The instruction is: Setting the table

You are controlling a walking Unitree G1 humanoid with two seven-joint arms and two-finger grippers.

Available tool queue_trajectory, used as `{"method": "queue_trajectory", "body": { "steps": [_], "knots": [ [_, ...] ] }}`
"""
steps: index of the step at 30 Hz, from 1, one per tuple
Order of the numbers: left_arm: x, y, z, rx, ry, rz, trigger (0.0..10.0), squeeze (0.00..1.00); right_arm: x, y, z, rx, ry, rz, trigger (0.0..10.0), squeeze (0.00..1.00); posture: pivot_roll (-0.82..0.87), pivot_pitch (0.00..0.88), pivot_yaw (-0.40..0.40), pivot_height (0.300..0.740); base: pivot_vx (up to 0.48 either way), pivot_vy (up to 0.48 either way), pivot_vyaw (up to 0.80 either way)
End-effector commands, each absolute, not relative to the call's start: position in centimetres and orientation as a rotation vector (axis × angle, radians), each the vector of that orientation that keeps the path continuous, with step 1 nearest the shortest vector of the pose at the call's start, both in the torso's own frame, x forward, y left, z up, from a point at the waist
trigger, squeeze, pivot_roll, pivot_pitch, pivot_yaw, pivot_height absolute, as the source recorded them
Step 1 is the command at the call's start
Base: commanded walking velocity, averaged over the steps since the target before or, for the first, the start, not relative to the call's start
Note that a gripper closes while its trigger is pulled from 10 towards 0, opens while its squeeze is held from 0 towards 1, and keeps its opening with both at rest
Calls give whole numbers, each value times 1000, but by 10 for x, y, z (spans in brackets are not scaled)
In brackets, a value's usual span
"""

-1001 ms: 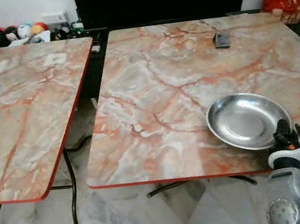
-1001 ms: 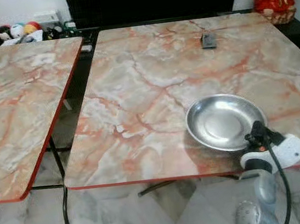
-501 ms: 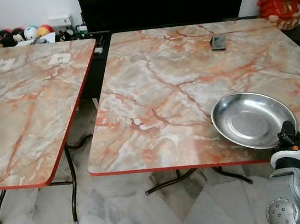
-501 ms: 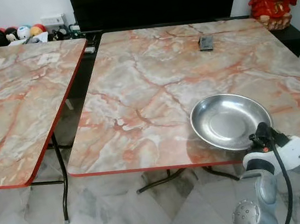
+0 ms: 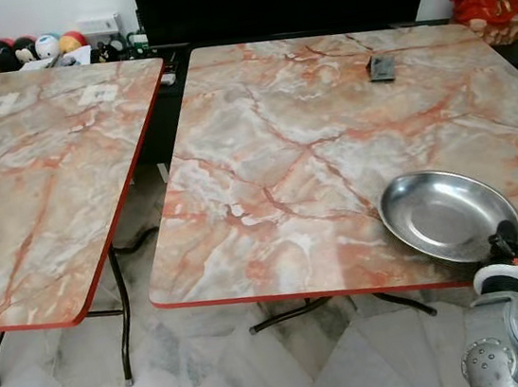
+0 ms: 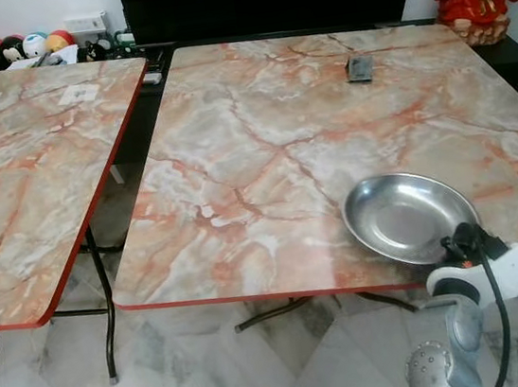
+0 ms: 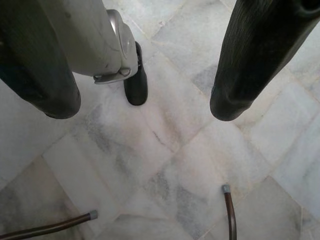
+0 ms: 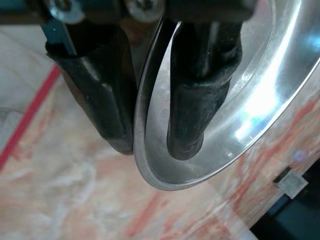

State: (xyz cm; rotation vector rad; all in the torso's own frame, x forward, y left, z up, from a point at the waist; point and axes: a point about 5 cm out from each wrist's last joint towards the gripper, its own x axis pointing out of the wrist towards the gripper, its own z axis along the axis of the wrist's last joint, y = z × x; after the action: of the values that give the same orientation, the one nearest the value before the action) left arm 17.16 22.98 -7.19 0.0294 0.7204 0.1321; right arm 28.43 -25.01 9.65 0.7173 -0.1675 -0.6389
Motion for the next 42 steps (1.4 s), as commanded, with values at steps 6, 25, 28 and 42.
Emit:
{"method": "queue_trajectory", "body": {
  "steps": [6,25,28,42],
  "knots": [
    [160,233,-77,24,767,140,10000,0,282,-254,94,736,-174,-672,10000,0,-18,141,-1,740,0,0,0],
    [152,236,-81,21,807,142,10000,0,285,-250,86,735,-129,-668,10000,714,-16,139,-3,740,0,0,0],
    [152,236,-81,20,809,140,10000,0,285,-249,87,724,-132,-662,10000,655,-17,138,-3,740,0,0,0],
    [154,236,-80,17,806,137,10000,0,283,-245,87,711,-128,-651,10000,0,-19,138,-6,740,0,0,0]
  ]
}}
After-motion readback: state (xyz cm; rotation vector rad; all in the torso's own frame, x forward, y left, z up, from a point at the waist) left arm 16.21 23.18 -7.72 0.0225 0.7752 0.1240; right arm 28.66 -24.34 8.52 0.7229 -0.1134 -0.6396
